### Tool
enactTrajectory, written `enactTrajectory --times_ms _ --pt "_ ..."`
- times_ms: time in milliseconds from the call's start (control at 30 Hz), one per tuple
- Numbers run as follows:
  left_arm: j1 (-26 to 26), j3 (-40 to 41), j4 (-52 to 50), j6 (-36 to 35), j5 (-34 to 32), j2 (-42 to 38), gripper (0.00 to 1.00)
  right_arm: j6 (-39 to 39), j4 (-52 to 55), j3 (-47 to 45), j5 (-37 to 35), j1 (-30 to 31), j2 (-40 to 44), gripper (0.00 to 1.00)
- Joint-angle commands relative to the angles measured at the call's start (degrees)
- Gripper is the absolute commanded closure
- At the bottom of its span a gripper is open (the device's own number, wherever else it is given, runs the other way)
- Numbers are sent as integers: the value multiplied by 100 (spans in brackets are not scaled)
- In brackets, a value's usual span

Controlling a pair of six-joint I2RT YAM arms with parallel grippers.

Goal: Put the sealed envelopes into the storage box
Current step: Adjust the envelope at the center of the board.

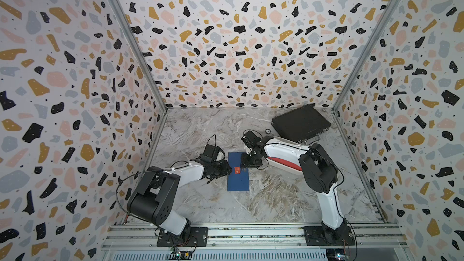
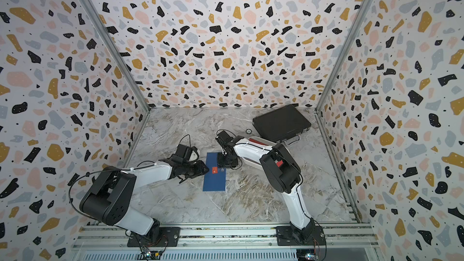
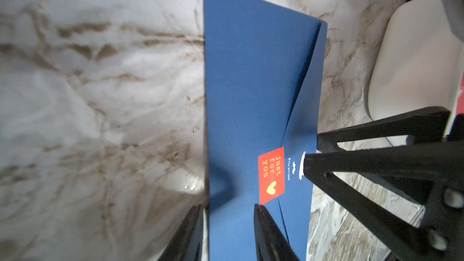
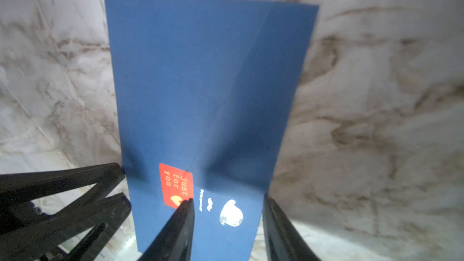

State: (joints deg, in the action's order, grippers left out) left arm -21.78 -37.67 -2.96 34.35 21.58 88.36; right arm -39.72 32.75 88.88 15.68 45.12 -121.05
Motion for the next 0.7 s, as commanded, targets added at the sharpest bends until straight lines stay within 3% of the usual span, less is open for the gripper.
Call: enactTrajectory --times_ms 0,367,667 --pt "11 322 -259 141 121 -37 62 -18 111 136 168 40 -169 50" --pt "-120 1113 223 727 566 -677 61 224 145 620 581 38 -442 50" --pt "-1345 1143 553 1134 760 -1069 55 732 512 1383 789 40 -693 51"
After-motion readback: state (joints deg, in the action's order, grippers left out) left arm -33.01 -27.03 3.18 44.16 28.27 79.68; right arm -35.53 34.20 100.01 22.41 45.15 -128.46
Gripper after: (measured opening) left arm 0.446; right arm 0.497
